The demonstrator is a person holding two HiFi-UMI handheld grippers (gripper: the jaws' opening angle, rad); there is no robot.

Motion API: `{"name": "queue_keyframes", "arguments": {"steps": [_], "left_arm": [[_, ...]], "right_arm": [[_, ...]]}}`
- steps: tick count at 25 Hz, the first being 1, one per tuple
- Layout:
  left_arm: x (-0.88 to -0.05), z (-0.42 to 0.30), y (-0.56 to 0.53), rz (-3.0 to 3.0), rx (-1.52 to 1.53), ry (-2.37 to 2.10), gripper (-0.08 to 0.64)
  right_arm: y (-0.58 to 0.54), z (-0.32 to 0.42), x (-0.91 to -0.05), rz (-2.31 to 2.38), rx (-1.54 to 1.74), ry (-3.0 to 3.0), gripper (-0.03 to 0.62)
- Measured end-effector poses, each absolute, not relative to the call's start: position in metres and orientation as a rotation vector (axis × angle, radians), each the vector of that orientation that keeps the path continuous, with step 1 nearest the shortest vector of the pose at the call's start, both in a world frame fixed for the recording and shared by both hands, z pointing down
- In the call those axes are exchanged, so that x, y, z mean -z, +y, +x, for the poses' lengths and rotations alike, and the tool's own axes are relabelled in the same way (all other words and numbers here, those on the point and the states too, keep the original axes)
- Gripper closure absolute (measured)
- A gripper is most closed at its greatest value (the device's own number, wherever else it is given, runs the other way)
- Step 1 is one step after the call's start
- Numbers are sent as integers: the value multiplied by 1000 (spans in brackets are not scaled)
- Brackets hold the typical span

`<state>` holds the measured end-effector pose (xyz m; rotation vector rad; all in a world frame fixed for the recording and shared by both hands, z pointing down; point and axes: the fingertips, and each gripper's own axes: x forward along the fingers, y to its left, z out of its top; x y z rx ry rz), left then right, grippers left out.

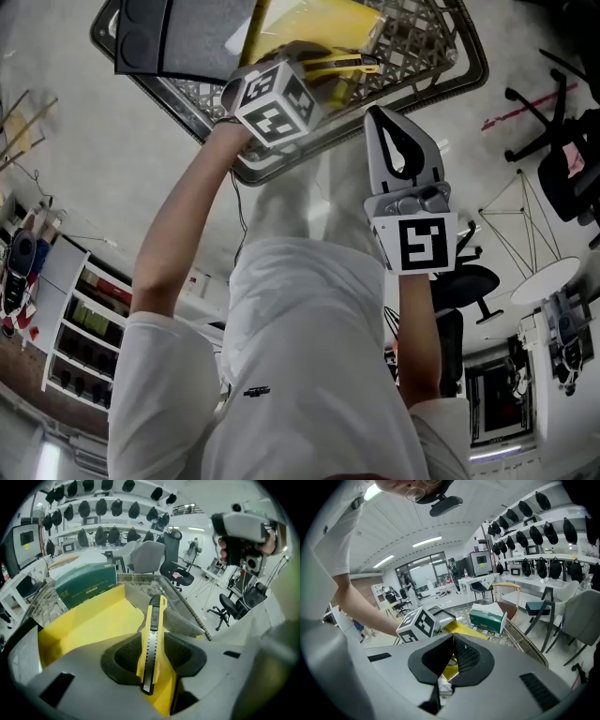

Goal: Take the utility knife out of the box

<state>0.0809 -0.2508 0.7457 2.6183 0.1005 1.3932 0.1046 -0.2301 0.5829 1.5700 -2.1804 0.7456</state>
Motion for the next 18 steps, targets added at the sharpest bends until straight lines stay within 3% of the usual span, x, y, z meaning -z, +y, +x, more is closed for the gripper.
{"name": "queue_keyframes", "arguments": {"steps": [18], "left_arm": [[-739, 79, -246, 2624, -1489, 71, 453]], "right_arm": [[-214, 100, -570, 1583, -716, -2199, 592]]}}
